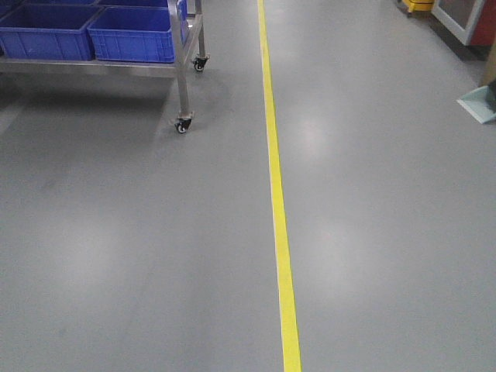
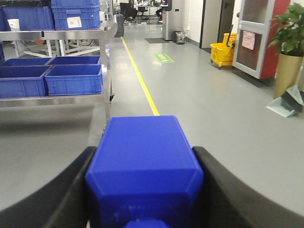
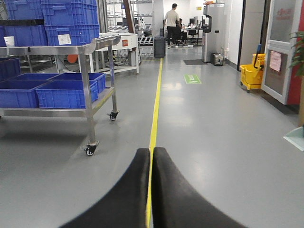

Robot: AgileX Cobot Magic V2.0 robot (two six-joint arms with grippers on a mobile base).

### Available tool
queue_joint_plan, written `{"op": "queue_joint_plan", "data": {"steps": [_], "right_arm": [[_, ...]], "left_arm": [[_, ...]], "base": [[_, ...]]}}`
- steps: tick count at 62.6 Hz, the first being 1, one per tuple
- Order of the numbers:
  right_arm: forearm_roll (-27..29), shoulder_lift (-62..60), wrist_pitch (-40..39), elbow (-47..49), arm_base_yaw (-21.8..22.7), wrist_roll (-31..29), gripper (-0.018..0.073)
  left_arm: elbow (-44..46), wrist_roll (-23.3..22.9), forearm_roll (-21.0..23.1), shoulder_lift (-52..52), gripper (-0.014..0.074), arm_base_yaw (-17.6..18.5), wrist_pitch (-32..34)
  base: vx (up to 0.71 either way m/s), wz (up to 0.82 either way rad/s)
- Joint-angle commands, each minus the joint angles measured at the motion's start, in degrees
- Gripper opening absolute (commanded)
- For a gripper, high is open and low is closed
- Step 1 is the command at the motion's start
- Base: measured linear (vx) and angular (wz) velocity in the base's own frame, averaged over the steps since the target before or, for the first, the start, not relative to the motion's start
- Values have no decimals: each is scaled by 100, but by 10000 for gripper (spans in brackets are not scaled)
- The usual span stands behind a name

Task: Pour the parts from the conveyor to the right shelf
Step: 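Drive along the yellow floor line carrying the block in the left gripper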

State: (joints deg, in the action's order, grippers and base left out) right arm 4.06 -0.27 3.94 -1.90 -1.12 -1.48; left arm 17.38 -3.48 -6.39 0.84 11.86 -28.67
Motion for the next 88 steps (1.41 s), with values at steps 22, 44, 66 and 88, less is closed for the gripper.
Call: {"op": "queue_joint_plan", "data": {"steps": [22, 44, 66, 88], "right_arm": [[-35, 88, -430, -86, 16, -40, -9], [-35, 88, -430, -86, 16, -40, -9], [-35, 88, -430, -86, 16, -40, -9], [-35, 88, -430, -86, 16, -40, -9]], "left_arm": [[153, -19, 2, 10, -6, 46, 481], [153, -19, 2, 10, -6, 46, 481], [153, -19, 2, 10, -6, 46, 476], [153, -19, 2, 10, -6, 46, 476]], "base": [[79, 6], [75, -3], [70, 1], [62, 9]]}}
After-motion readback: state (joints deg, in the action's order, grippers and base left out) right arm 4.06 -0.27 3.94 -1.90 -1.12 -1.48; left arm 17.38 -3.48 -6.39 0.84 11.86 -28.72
